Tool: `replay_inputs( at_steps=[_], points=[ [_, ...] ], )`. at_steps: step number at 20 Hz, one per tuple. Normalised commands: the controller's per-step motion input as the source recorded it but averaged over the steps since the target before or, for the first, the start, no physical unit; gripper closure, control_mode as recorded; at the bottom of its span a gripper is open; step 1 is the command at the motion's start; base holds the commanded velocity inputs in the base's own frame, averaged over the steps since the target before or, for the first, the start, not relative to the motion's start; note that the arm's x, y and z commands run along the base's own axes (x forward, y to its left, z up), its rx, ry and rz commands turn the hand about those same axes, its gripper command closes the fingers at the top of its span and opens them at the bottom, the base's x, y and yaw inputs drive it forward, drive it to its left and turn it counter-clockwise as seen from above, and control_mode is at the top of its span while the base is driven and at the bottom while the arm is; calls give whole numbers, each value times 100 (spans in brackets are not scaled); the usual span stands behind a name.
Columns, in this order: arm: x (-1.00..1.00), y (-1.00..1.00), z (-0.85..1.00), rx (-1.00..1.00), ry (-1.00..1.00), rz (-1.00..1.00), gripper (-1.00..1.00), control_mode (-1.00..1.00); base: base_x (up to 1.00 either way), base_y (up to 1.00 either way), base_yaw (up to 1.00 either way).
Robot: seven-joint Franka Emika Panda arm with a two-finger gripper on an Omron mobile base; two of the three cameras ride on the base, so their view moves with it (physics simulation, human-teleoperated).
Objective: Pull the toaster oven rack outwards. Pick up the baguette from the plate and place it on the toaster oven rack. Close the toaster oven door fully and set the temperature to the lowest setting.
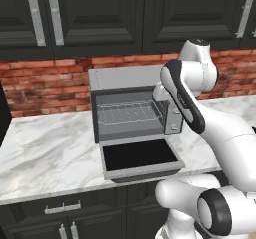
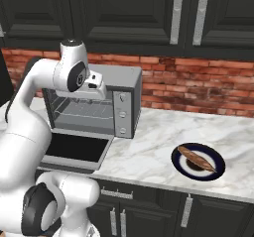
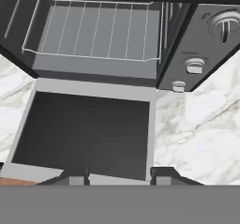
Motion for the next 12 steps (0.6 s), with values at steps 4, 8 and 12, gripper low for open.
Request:
replay_inputs(
  at_steps=[4, 8, 12],
  points=[
    [-22, 13, 0, -3, -1, 0, -100, -100, 0, 0, 0],
    [-38, 40, 0, -15, -6, 2, -100, -100, 0, 0, 0],
    [-23, 55, -4, -21, -2, 4, -100, -100, 0, 0, 0]
  ],
)
